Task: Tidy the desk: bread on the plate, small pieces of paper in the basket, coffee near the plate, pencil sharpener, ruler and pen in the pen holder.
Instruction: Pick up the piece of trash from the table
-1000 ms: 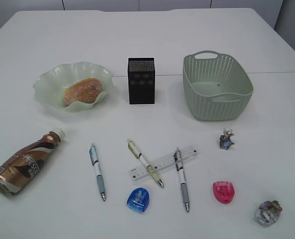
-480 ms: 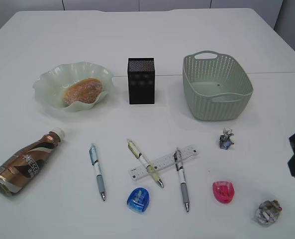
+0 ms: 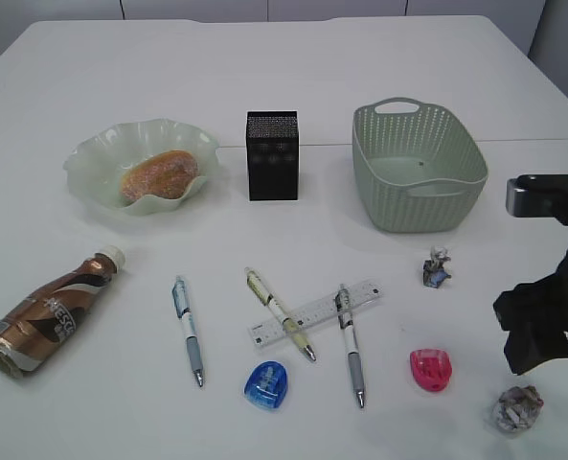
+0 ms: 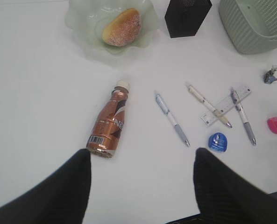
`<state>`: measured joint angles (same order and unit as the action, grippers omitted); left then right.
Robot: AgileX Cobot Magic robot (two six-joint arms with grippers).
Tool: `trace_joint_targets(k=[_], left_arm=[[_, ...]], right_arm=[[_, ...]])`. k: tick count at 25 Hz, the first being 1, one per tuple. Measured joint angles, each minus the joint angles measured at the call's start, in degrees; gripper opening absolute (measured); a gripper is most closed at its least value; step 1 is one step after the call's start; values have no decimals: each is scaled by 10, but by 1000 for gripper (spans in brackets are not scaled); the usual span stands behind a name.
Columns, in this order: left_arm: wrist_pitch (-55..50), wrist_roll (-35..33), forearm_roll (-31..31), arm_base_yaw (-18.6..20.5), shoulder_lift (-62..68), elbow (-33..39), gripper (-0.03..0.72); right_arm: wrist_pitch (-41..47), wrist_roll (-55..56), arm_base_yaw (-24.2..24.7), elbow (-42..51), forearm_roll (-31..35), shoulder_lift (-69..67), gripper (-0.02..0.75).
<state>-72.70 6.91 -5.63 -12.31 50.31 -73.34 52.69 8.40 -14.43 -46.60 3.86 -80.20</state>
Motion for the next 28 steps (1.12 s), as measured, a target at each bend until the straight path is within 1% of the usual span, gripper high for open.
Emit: trace_joint_targets(k=[7, 20, 25, 28], left_arm=[[0, 0, 0, 0, 0, 0, 497], [0, 1, -1, 0, 0, 0, 494], [0, 1, -1, 0, 0, 0, 491], [0, 1, -2, 0, 0, 0, 491]], right_arm=[[-10, 0, 0, 0, -5, -68, 509], [-56, 5, 0, 0, -10, -146, 509], [-65, 21, 0, 0, -39, -169, 509], [-67, 29, 0, 0, -44, -177, 510]])
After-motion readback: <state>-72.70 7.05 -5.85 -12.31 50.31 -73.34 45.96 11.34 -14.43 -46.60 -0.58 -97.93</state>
